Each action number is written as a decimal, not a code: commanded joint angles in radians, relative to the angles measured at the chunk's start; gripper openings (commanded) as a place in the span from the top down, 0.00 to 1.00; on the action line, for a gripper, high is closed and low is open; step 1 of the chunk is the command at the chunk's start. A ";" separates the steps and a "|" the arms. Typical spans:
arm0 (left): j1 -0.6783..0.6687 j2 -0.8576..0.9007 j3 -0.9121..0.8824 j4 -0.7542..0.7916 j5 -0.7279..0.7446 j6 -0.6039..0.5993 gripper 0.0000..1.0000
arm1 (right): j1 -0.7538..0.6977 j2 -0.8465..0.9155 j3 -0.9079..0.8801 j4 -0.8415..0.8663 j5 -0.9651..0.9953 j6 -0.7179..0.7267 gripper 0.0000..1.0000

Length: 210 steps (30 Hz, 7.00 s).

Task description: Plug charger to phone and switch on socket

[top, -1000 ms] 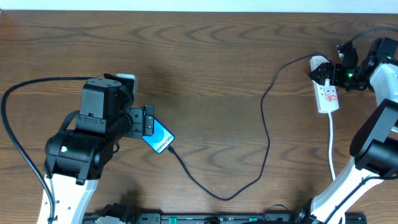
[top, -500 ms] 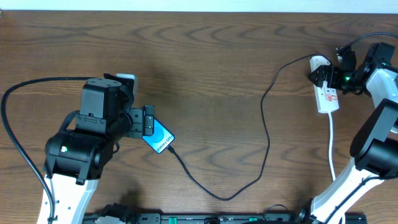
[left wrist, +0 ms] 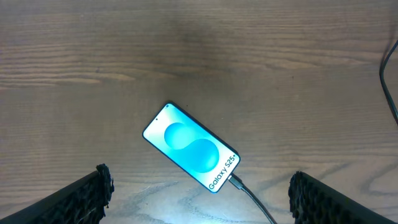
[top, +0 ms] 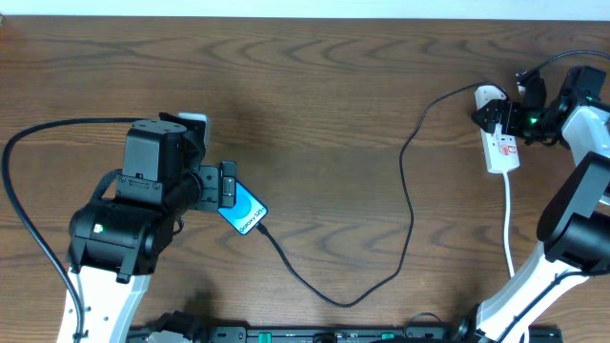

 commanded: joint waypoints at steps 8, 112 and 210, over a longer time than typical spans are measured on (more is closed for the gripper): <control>-0.003 0.001 0.019 0.001 -0.013 0.013 0.08 | 0.027 0.019 -0.041 -0.047 -0.111 0.040 0.01; -0.003 -0.016 0.008 0.001 -0.013 0.013 0.07 | 0.001 -0.477 0.282 -0.470 0.377 0.272 0.01; 0.177 -1.050 -1.205 0.914 -0.005 -0.011 0.08 | 0.001 -0.477 0.282 -0.470 0.377 0.271 0.01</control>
